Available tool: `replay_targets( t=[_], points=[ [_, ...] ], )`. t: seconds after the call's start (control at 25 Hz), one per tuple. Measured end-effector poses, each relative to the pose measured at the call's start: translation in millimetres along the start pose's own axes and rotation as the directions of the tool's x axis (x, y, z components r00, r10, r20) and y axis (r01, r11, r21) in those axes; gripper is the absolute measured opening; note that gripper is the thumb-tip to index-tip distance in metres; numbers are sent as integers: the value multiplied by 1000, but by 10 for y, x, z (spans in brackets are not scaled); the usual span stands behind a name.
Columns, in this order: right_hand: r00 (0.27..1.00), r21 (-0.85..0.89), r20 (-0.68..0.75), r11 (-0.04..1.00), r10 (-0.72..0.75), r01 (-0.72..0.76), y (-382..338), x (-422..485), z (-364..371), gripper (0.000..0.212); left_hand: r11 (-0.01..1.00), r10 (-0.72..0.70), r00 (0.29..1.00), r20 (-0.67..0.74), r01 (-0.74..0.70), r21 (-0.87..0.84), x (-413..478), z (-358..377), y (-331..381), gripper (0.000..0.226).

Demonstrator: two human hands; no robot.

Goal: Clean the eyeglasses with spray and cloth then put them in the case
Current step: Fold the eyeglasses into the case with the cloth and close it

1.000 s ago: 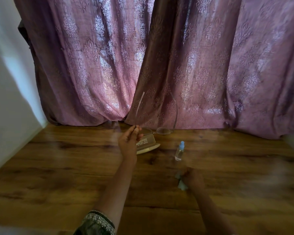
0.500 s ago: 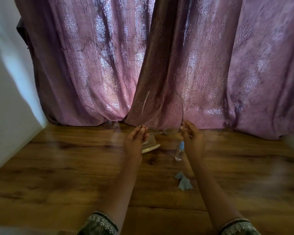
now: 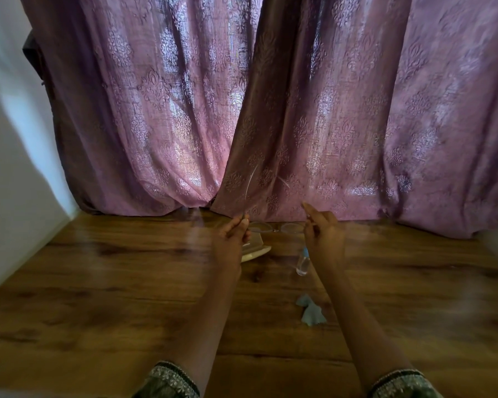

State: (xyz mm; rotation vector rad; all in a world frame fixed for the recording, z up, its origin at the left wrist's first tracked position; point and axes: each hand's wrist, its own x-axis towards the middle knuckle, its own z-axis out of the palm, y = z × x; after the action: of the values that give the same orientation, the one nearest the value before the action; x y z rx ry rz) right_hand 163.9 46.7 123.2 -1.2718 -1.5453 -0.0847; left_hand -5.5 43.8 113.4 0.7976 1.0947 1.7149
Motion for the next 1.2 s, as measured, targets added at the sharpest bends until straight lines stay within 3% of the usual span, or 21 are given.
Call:
replay_targets(
  t=[0.32, 0.64, 0.84, 1.0, 1.2],
  points=[
    [990, -3, 55, 992, -129, 129, 56, -55, -33, 24, 998, 48, 998, -41, -46, 50, 48, -39, -70, 30],
    [998, 22, 50, 999, -27, 26, 93, -96, -58, 12, 981, 127, 991, -32, -121, 149, 57, -40, -88, 29],
    [991, 103, 95, 989, 98, -108, 88, -119, -90, 10, 778, 433, 891, 138, -447, 442, 75, -65, -72, 35],
    [963, 191, 132, 947, 235, -257, 100, -107, -113, 11, 648, 496, 833, 245, -543, 533, 118, -39, -10, 30],
    [933, 269, 188, 898, 307, -350, 168, -103, -108, 11, 556, 522, 786, 331, -608, 567, 150, -51, 2, 30]
  ],
)
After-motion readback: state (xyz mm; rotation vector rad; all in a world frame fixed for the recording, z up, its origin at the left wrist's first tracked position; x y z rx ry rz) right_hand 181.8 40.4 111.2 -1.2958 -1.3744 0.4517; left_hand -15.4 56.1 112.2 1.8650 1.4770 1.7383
